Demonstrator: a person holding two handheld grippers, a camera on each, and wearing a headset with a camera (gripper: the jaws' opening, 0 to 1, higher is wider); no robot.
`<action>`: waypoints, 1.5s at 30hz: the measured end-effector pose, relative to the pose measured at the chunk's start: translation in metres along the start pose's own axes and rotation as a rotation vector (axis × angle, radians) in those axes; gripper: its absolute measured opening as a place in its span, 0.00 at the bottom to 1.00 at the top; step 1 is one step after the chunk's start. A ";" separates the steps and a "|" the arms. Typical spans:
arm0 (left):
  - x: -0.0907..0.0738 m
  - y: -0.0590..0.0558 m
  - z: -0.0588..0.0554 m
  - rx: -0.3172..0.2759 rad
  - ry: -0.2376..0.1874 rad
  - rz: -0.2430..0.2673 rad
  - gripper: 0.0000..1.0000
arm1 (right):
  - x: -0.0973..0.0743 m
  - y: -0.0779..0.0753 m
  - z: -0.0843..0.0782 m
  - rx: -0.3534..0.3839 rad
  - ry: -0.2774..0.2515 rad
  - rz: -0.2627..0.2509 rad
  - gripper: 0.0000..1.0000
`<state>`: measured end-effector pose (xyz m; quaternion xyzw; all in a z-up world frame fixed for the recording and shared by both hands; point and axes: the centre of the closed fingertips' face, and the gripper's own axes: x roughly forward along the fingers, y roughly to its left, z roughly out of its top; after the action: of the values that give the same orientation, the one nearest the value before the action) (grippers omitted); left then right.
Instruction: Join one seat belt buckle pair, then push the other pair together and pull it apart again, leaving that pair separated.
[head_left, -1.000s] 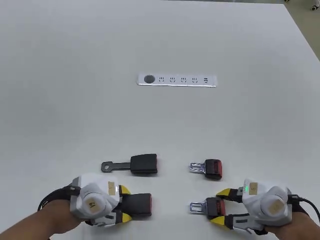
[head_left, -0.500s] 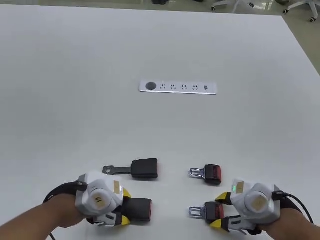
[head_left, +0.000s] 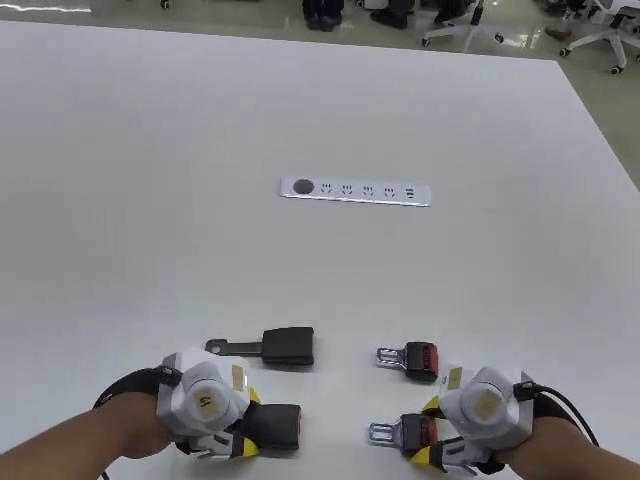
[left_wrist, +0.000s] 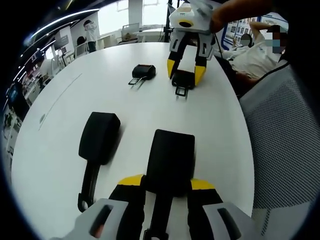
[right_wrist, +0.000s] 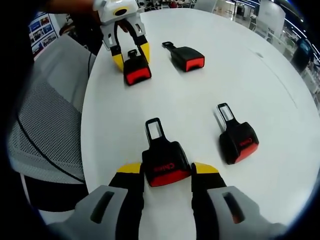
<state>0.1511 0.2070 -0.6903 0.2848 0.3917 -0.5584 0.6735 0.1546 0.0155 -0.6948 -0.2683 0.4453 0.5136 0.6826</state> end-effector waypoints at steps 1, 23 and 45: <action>0.000 0.000 0.000 0.004 0.004 -0.002 0.33 | 0.001 0.001 0.002 -0.004 -0.004 0.002 0.35; 0.001 0.000 -0.004 -0.016 0.013 0.011 0.33 | 0.026 0.015 0.042 -0.010 -0.062 0.018 0.35; 0.003 0.001 -0.005 -0.023 0.038 0.018 0.33 | 0.039 0.030 0.088 -0.038 -0.112 0.053 0.35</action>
<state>0.1513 0.2095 -0.6953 0.2909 0.4082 -0.5425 0.6741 0.1587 0.1153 -0.6859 -0.2401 0.4034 0.5541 0.6875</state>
